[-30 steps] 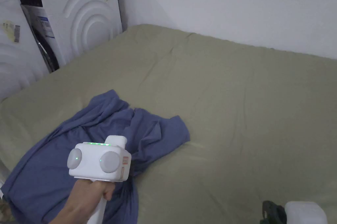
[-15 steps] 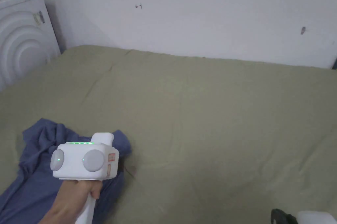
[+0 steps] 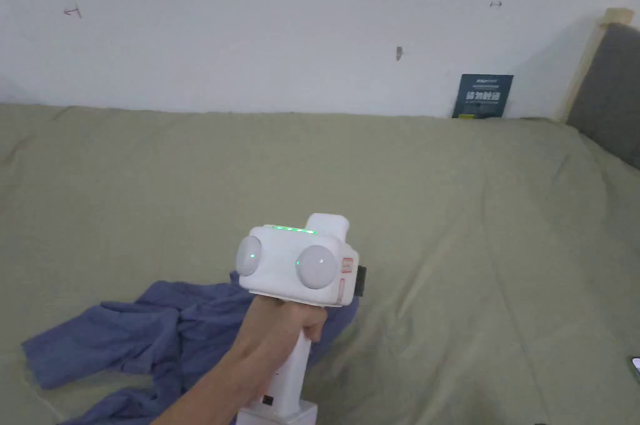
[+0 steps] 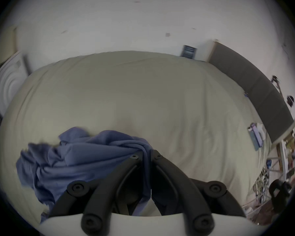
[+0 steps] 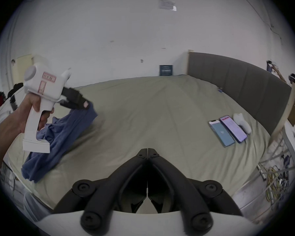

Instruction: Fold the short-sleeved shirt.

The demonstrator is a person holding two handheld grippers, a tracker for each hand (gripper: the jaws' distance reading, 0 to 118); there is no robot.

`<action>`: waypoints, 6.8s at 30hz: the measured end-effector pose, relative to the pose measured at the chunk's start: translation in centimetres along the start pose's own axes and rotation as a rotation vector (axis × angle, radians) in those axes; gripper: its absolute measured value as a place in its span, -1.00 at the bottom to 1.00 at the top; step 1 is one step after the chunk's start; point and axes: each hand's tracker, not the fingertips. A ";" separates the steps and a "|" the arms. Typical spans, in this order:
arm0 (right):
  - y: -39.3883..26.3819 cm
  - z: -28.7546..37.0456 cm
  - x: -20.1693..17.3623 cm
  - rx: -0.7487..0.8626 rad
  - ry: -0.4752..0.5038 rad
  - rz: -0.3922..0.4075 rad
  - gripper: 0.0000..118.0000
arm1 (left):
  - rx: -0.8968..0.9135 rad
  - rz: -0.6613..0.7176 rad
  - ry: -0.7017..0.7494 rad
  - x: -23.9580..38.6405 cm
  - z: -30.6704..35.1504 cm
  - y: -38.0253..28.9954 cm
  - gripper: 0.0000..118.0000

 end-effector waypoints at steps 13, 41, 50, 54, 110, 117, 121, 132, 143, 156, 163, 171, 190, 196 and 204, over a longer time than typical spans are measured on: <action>-0.6 -4.0 5.3 -0.053 -0.088 -0.107 -1.00 | -0.266 -0.233 -0.099 15.1 -12.9 -2.9 -0.87; 0.7 5.2 -4.3 0.150 0.120 0.046 -1.00 | 0.345 0.063 0.303 -4.9 27.5 -19.3 -0.99; 0.8 7.1 -7.0 0.196 0.175 0.079 -1.00 | 0.419 0.149 0.453 -8.6 35.0 -26.1 -0.99; 0.5 7.2 -7.7 0.179 0.186 0.097 -1.00 | 0.368 0.224 0.425 -10.4 34.2 -27.2 -0.99; 17.2 -38.0 -12.0 -0.444 0.196 0.385 0.96 | -0.106 0.189 0.240 -17.2 12.4 -23.8 -0.99; 14.2 -38.8 -11.9 -0.542 0.144 0.441 0.89 | -0.113 0.194 0.218 -17.5 12.0 -24.0 -0.99; 14.2 -37.2 -12.0 -0.490 0.197 0.409 0.10 | -0.121 0.191 0.221 -17.3 11.8 -23.8 -0.99; 17.9 -25.1 -7.0 -0.315 0.194 0.291 -0.88 | -0.085 0.201 0.291 -17.1 14.0 -21.9 -0.99; 26.1 -5.2 4.6 -0.037 0.130 0.106 -0.88 | 0.156 0.135 0.515 -18.4 27.0 -12.3 -0.99; 30.4 6.1 8.4 0.099 0.144 0.005 -0.88 | 0.332 0.151 0.720 -20.2 41.3 -3.9 -0.99; 33.3 7.4 7.5 0.155 0.155 -0.018 -0.88 | 0.372 0.174 0.749 -20.0 43.9 -2.4 -0.99; 35.4 6.3 7.1 0.165 0.154 -0.041 -0.88 | 0.397 0.208 0.755 -20.5 44.4 -0.8 -0.99; 42.5 -5.3 3.9 0.154 0.110 -0.009 -0.88 | 0.418 0.213 0.851 -24.6 35.9 8.6 -0.99; 45.0 -10.5 2.0 0.192 0.100 0.018 -0.87 | 0.462 0.230 0.881 -27.2 32.7 12.6 -0.99; 46.6 -16.5 -1.1 0.307 0.058 0.077 -0.88 | 0.506 0.246 0.905 -30.4 27.3 16.5 -0.99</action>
